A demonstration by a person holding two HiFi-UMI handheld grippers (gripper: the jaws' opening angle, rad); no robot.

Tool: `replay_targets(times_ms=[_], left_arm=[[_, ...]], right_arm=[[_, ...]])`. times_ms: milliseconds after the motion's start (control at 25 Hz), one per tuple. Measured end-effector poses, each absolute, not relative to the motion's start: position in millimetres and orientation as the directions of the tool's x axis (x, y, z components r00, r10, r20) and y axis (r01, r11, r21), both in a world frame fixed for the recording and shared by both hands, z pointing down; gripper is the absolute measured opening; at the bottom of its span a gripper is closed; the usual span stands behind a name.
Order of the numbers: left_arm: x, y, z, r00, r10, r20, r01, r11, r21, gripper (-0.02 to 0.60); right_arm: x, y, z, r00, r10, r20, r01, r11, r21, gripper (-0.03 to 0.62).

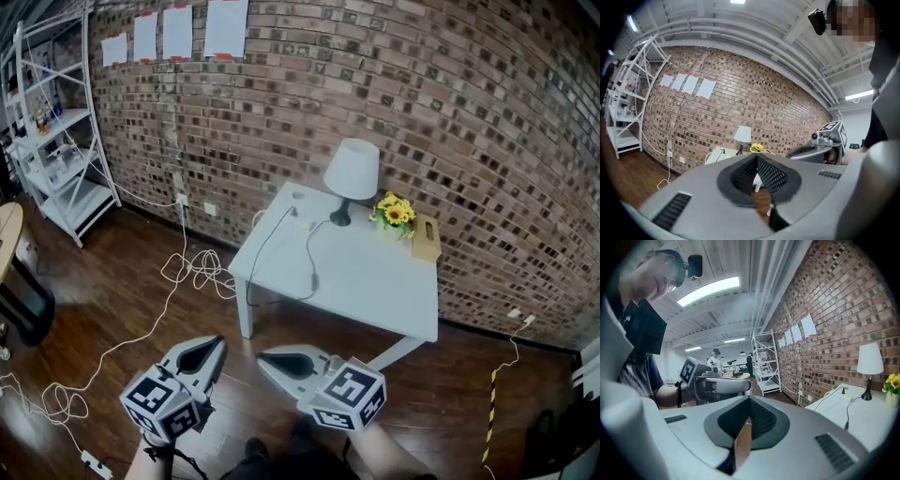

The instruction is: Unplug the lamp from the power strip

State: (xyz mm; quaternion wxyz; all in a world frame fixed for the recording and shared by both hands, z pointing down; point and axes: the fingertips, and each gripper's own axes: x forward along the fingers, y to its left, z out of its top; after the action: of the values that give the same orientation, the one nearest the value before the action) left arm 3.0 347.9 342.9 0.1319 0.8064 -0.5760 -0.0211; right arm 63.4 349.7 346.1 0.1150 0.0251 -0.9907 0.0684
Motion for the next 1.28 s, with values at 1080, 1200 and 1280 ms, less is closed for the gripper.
replay_targets(times_ms=[1080, 1200, 1280], left_arm=[[48.5, 161.3, 362.5, 0.242, -0.939, 0.246, -0.968, -0.215, 0.131, 0.006], [69.9, 141.8, 349.6, 0.251, -0.931, 0.265, -0.964, -0.216, 0.155, 0.006], [75.4, 131.1, 349.1, 0.247, -0.93, 0.27, -0.967, -0.217, 0.136, 0.006]], right_arm=[[105.3, 163.1, 374.5, -0.983, 0.088, 0.162, 0.045, 0.967, -0.251, -0.012], [115.3, 145.0, 374.8, -0.985, 0.09, 0.146, 0.05, 0.965, -0.258, -0.012], [121.9, 134.6, 373.6, -0.986, 0.092, 0.137, 0.054, 0.964, -0.261, -0.012]])
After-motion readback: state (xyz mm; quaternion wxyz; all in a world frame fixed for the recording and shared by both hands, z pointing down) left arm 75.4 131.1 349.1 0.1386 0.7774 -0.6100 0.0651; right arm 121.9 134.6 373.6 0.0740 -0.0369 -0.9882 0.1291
